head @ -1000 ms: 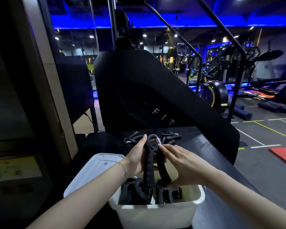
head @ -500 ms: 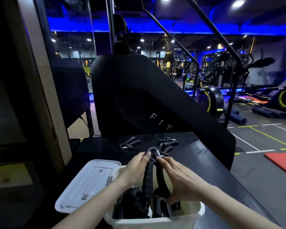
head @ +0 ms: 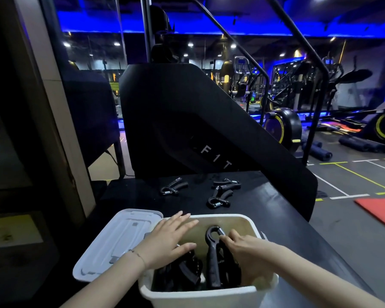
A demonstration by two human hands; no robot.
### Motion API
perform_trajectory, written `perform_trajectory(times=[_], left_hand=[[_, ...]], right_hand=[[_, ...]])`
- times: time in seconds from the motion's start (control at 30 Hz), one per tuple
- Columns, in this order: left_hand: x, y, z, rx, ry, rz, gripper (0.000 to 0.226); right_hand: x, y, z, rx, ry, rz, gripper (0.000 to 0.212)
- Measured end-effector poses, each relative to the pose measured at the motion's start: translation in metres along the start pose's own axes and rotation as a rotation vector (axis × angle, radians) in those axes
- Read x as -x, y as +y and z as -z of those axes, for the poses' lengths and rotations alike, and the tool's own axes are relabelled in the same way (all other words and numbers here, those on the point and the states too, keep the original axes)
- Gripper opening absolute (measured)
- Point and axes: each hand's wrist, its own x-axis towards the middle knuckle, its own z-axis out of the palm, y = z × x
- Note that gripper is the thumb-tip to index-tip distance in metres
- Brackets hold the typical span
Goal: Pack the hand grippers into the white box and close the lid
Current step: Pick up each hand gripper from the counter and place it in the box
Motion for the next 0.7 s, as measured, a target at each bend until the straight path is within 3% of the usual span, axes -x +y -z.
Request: perform_trajectory(times=[0.13, 0.4, 0.47, 0.57, 0.7], left_hand=[[-0.012, -0.011, 0.002, -0.029, -0.035, 0.022, 0.086], [-0.052, -0.021, 0.015, -0.069, -0.078, 0.035, 0.096], [-0.068, -0.026, 0.016, -0.058, -0.087, 0.046, 0.091], [-0.099, -0.044, 0.012, -0.024, -0.076, 0.081, 0.065], [-0.147, -0.072, 0.000, -0.047, -0.133, 0.148, 0.063]], right_hand=[[-0.001, -0.005, -0.006, -0.011, -0.087, 0.001, 0.065], [-0.008, -0.006, -0.014, -0.076, -0.155, 0.027, 0.076], [-0.011, -0.004, -0.018, -0.100, -0.171, 0.034, 0.080], [-0.016, -0.002, -0.019, -0.133, -0.214, 0.035, 0.088], [-0.022, 0.001, -0.015, -0.175, -0.291, 0.034, 0.097]])
